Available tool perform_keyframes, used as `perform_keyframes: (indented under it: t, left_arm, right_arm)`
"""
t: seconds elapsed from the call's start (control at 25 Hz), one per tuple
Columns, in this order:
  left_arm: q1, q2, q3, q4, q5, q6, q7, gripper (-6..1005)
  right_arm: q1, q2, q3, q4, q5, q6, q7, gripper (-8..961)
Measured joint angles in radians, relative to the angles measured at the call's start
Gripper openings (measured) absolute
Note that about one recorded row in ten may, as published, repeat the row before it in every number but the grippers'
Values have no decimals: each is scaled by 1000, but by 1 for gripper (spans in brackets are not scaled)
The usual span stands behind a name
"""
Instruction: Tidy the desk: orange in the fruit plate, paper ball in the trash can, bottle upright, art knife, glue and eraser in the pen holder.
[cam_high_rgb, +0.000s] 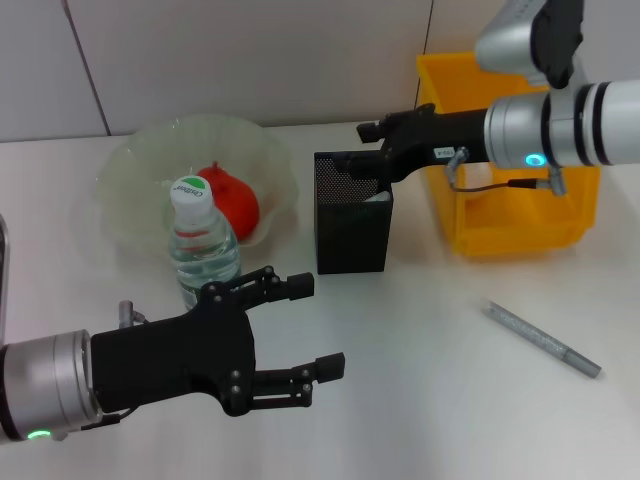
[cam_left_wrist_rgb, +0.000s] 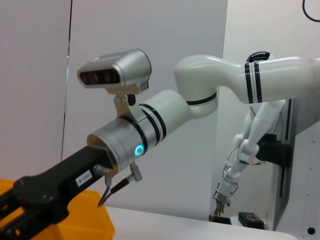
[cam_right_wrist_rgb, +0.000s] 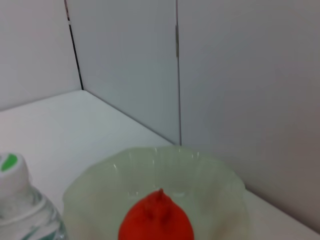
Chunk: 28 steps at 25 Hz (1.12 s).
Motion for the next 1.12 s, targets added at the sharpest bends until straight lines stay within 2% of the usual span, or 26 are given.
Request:
perform_keyframes:
  t: [0.12,0.24,0.4,0.56,0.6,0.88,1.12]
  left_arm:
    - [0,0,0,0,0,0,0,869]
    - [1,0,2,0,0,0,0,869]
    - [1,0,3,-1,0,0,1,869]
    - [1,0,3,-7,0,0,1,869]
    - [0,0,3,-16,0,-1,1,869]
    - [-8,0,0,-40,0,-6,15,869]
    - [-9,0,1,-43,0,-11,15,870]
  right_arm:
    - [-29,3,-3,57,33,-28,0,587]
    - [-56,7,-2,105,57,-48,0,587]
    - [-134,23,3,237,105,-105,2,585]
    - [-181,25,-2,298,147,-153,2,581]
    - [-214,25,-2,330,186,-193,2,580]
    - [-311,26,5,423,267,-335,35,574]
    - [-352,25,5,440,260,-441,57,569]
